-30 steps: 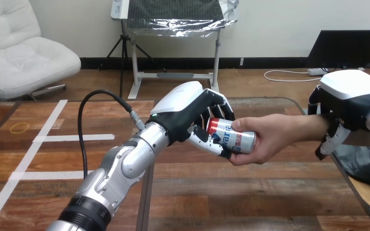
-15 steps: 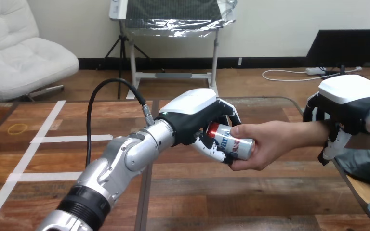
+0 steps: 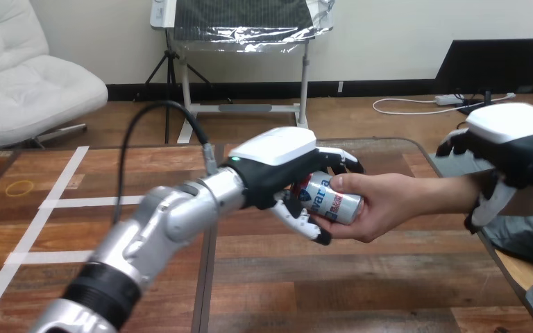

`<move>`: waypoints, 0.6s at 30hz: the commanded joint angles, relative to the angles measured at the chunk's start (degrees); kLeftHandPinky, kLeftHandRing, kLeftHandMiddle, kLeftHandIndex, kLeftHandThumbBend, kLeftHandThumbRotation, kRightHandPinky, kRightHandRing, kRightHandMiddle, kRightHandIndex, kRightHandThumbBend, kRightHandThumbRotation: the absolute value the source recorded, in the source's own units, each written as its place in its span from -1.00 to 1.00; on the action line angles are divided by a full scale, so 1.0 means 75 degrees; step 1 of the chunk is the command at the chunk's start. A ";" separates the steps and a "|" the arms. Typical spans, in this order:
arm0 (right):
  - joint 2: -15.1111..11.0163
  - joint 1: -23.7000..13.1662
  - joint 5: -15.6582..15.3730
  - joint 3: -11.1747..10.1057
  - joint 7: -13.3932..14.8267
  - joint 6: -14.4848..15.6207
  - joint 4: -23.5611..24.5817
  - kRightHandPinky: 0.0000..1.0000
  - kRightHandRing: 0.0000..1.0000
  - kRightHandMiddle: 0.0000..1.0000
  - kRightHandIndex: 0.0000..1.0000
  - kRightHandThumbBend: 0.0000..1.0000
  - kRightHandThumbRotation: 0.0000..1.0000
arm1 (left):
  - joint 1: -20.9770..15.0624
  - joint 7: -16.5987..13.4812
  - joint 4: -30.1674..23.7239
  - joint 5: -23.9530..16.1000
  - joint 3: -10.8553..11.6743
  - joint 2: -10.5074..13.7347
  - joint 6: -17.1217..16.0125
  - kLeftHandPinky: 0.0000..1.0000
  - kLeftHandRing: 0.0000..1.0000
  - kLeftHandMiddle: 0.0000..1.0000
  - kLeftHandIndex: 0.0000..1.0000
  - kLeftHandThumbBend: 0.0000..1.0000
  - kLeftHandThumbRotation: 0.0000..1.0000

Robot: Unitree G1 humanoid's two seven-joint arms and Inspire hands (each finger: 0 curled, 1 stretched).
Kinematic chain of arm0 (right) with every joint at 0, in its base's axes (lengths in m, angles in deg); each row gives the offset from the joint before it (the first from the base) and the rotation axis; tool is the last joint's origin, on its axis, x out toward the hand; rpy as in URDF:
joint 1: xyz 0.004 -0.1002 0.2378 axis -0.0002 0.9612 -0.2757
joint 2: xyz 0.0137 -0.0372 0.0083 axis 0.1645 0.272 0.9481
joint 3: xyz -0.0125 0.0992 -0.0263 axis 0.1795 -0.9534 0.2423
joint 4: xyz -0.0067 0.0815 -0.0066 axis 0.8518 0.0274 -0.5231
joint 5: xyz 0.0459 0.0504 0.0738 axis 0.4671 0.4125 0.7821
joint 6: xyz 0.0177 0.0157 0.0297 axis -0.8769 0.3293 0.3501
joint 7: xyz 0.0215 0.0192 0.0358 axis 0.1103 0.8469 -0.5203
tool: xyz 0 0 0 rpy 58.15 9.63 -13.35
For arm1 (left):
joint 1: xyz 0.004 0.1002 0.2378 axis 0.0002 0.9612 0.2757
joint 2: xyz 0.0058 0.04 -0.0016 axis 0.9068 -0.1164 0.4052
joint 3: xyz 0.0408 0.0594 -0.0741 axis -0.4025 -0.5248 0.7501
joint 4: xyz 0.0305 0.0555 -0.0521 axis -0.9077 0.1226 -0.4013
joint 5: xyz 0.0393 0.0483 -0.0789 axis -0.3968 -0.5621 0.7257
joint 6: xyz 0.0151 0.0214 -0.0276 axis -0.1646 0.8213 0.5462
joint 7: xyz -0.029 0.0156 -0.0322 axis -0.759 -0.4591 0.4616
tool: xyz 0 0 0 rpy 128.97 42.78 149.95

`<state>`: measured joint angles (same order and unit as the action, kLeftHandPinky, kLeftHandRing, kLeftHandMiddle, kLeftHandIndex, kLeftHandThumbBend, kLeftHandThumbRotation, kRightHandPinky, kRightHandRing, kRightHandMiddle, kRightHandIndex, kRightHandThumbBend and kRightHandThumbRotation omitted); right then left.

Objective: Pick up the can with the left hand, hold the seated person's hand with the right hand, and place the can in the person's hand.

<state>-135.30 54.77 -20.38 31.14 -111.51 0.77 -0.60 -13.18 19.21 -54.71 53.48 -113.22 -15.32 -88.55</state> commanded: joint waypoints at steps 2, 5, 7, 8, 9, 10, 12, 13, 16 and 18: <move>-0.0540 0.0014 0.0272 -0.0665 -0.0141 0.0164 0.0666 0.62 0.72 0.75 0.70 0.65 -0.89 | 0.0117 0.0126 -0.0331 0.0112 0.0351 0.0829 0.0099 0.38 0.54 0.64 0.70 0.51 -0.56; -0.0630 0.0131 0.0361 -0.0774 -0.0196 0.0149 0.0758 0.63 0.72 0.76 0.70 0.65 -0.89 | 0.0221 0.0149 -0.0344 0.0224 0.0459 0.1022 0.0132 0.39 0.54 0.64 0.69 0.50 -0.53; -0.0672 0.0215 0.0429 -0.0860 -0.0296 0.0237 0.0879 0.64 0.74 0.76 0.70 0.64 -0.89 | 0.0298 0.0102 -0.0334 0.0288 0.0531 0.1165 0.0090 0.38 0.53 0.63 0.68 0.50 -0.53; -0.0685 0.0251 0.0457 -0.0897 -0.0362 0.0312 0.0953 0.65 0.75 0.77 0.70 0.63 -0.90 | 0.0330 0.0074 -0.0330 0.0304 0.0556 0.1230 0.0069 0.37 0.52 0.62 0.68 0.49 -0.53; -0.0699 0.0278 0.0480 -0.0922 -0.0405 0.0364 0.1003 0.66 0.75 0.78 0.71 0.62 -0.91 | 0.0352 0.0054 -0.0330 0.0317 0.0569 0.1274 0.0057 0.37 0.52 0.62 0.68 0.49 -0.53; -0.0731 0.0324 0.0540 -0.0973 -0.0428 0.0368 0.1049 0.66 0.76 0.78 0.71 0.62 -0.92 | 0.0401 0.0032 -0.0320 0.0350 0.0620 0.1362 0.0041 0.37 0.52 0.62 0.67 0.49 -0.53; -0.0775 0.0378 0.0614 -0.1026 -0.0435 0.0351 0.1090 0.67 0.77 0.78 0.71 0.62 -0.92 | 0.0453 0.0019 -0.0322 0.0390 0.0670 0.1447 0.0037 0.37 0.53 0.63 0.67 0.48 -0.53; -0.0780 0.0439 0.0640 -0.1088 -0.0457 0.0420 0.1188 0.67 0.77 0.78 0.71 0.62 -0.92 | 0.0496 -0.0015 -0.0303 0.0407 0.0713 0.1529 0.0008 0.37 0.53 0.63 0.67 0.48 -0.53; -0.0788 0.0560 0.0759 -0.1235 -0.0542 0.0591 0.1422 0.68 0.77 0.79 0.72 0.61 -0.94 | 0.0606 -0.0065 -0.0309 0.0475 0.0813 0.1687 -0.0031 0.39 0.55 0.64 0.68 0.46 -0.52; -0.0799 0.0617 0.0879 -0.1327 -0.0610 0.0666 0.1545 0.69 0.78 0.79 0.72 0.61 -0.97 | 0.0683 -0.0071 -0.0352 0.0539 0.0875 0.1757 -0.0026 0.42 0.57 0.65 0.68 0.44 -0.49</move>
<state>-139.80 59.43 -15.38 24.52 -115.36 4.29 6.76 -9.18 20.02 -56.27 56.18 -109.43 -5.13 -88.61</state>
